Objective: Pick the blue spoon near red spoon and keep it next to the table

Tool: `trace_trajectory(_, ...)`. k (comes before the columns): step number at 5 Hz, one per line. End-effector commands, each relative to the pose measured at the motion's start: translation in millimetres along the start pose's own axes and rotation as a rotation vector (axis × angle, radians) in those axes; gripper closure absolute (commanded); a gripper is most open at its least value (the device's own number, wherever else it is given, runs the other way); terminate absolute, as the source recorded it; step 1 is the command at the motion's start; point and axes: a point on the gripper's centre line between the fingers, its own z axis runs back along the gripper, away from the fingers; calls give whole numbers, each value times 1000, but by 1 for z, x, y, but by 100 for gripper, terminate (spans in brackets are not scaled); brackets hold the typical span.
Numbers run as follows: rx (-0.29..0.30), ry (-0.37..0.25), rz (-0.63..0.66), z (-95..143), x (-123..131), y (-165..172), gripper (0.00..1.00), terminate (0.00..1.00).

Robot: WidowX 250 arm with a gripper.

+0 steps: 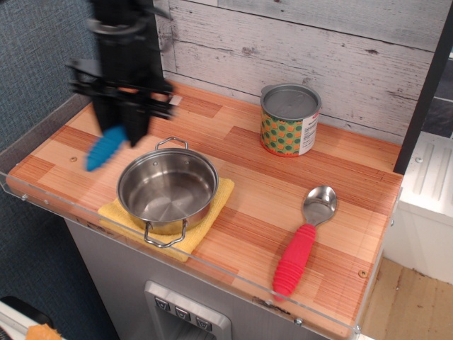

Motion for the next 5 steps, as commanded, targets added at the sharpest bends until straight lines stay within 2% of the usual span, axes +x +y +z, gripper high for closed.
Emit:
trace_trajectory(1, 36, -23, -55, -7, 12, 29, 100, 0)
trace_trajectory(2, 79, -33, -86, -17, 17, 40, 100, 0)
trace_trajectory(3, 70, -62, -54, -29, 18, 47, 100, 0)
trace_trajectory(5, 73, -66, -56, -52, 24, 46, 100, 0)
